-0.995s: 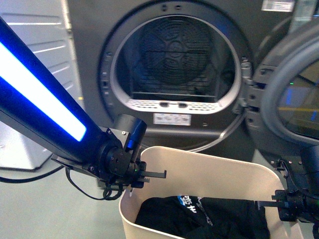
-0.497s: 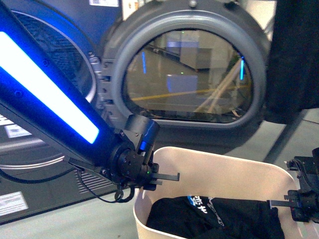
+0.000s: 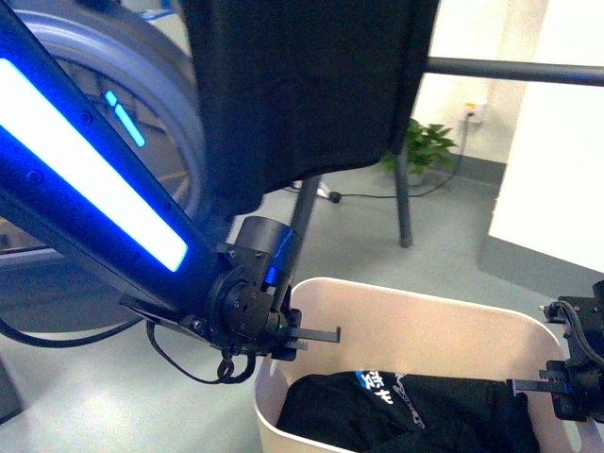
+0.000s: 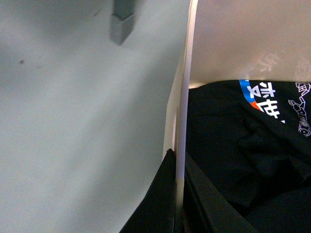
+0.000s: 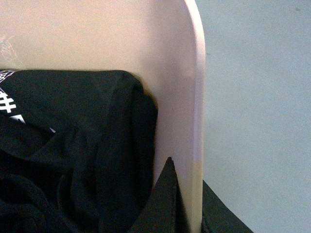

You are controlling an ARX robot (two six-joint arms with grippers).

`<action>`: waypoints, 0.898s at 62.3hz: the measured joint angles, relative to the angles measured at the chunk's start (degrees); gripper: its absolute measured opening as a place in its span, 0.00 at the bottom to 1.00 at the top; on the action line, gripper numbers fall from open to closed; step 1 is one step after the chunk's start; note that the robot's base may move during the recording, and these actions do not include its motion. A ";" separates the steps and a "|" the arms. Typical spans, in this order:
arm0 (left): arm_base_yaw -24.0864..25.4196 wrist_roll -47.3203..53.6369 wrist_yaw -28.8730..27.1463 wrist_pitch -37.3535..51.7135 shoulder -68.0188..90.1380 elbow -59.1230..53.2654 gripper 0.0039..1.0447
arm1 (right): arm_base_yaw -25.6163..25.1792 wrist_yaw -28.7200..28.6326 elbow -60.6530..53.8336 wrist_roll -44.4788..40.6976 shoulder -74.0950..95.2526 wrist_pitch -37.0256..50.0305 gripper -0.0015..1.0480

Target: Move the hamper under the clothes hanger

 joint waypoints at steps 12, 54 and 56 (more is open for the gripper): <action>0.13 0.00 -0.09 0.00 0.00 -0.02 0.04 | 0.11 -0.13 -0.02 0.00 0.02 0.00 0.03; -0.09 -0.02 -0.33 0.00 0.00 -0.04 0.04 | 0.11 -0.07 -0.07 0.00 0.02 0.00 0.03; 0.33 -0.02 -0.37 0.00 0.00 -0.04 0.04 | 0.55 -0.15 -0.07 0.00 0.02 0.00 0.03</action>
